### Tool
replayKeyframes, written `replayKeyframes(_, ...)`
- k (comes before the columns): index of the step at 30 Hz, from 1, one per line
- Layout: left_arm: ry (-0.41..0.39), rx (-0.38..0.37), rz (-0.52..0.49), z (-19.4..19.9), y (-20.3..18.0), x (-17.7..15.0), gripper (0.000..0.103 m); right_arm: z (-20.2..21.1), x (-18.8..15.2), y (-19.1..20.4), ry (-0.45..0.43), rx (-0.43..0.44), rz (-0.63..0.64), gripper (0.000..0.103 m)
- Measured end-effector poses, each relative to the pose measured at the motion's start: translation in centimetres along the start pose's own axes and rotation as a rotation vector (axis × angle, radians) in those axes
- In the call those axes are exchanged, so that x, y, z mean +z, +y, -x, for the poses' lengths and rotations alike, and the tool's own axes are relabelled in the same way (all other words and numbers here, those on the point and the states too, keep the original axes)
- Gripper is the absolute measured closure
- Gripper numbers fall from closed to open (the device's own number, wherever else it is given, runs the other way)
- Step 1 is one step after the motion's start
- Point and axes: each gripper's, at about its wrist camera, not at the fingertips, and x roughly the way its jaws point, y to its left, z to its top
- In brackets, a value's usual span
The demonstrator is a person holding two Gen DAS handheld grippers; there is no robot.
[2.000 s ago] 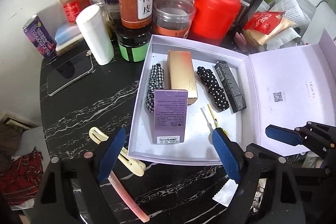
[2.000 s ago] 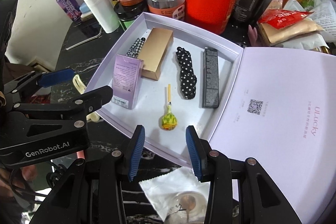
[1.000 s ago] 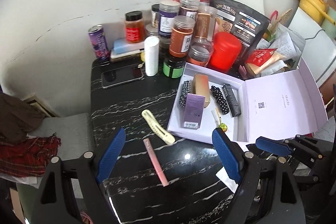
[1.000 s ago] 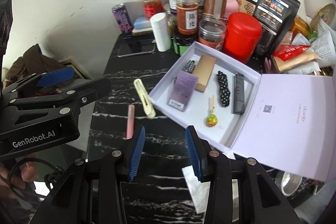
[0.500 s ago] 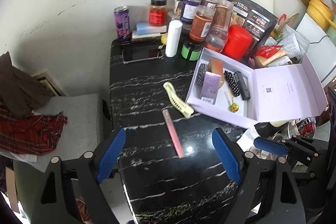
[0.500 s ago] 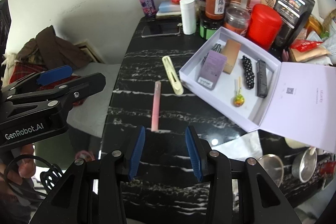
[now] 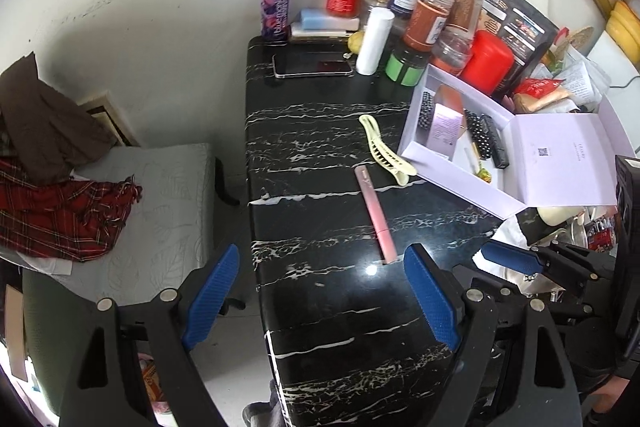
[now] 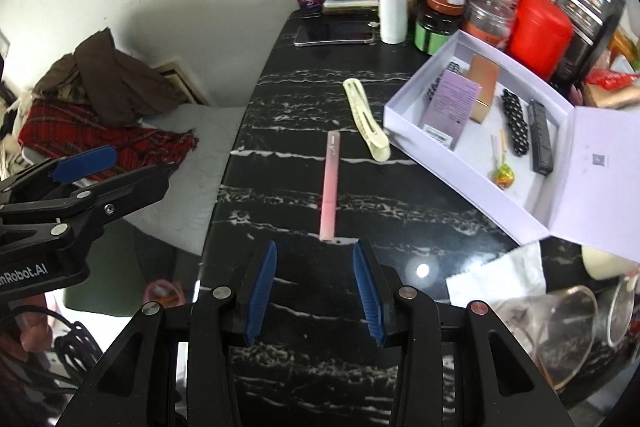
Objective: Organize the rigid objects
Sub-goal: 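Grasp the pink nail file with the right tool while the left tool grasps the cream hair clip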
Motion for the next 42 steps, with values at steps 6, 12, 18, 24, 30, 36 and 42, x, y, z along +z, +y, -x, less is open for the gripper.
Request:
replayKeyframes(6,-0.024,0.021,0.005,-1.4,0.9,-0.2,0.018,-2.3,0.3,0.4,0.009,0.021,0.038,0.063)
replayKeyframes(12,-0.008,0.017,0.042,-3.1,1.8,-0.1,0.018,-5.1,1.2,-0.2,0.031,0.063,0.032,0.071)
replayKeyframes(18,0.044,0.008,0.074,-5.9,2.8,-0.2,0.018,-9.1,1.9,-1.0,0.098,0.045,0.026,0.075)
replayKeyframes(24,0.072,0.012,0.07,-8.2,3.6,0.4,0.018,-12.1,2.4,-1.6,0.152,0.067,-0.009,0.077)
replayKeyframes(30,0.102,-0.018,0.051,-10.4,3.5,1.4,0.018,-14.0,3.2,-2.3,0.165,0.071,-0.036,0.079)
replayKeyframes(36,0.111,-0.039,0.003,-11.8,2.4,2.6,0.018,-14.5,3.5,-2.9,0.161,0.061,-0.024,0.088)
replayKeyframes(42,0.101,-0.06,-0.052,-12.9,0.5,3.8,0.018,-13.7,2.9,-4.0,0.153,0.056,-0.038,0.089)
